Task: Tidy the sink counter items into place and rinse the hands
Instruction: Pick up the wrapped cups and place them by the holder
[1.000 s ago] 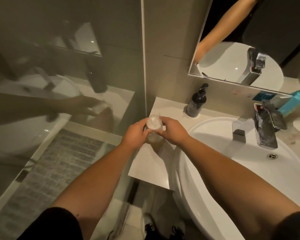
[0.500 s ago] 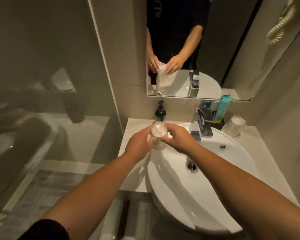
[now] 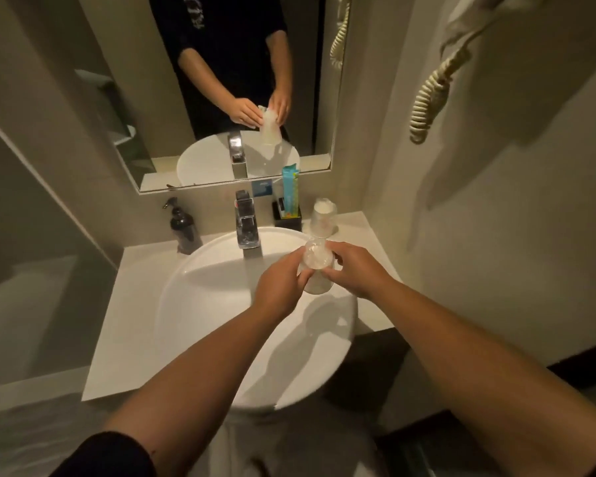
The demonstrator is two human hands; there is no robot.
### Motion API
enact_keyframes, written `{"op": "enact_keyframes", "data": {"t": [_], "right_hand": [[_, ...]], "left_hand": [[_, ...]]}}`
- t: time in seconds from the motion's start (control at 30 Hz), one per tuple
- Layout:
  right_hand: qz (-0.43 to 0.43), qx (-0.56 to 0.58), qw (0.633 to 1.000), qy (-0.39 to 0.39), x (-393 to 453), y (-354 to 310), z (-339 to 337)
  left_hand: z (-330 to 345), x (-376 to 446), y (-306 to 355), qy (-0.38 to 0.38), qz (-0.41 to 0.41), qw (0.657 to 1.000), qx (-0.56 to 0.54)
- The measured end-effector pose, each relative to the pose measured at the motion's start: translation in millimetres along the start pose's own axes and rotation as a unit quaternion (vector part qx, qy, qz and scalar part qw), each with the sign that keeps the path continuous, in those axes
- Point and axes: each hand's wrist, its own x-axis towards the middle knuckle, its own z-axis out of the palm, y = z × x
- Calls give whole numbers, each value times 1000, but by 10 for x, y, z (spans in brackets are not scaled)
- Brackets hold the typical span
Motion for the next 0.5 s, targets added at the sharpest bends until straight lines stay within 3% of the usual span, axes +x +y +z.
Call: {"op": "enact_keyframes", "data": {"t": [0.27,0.5], "right_hand": [[40,-3,998,40,214,577,-517],[82,-5,994,67,886,1022,-537]], "left_hand": [[484,679,346,-33,41,999,4],[838,1484,139,-65,53,996,15]]}}
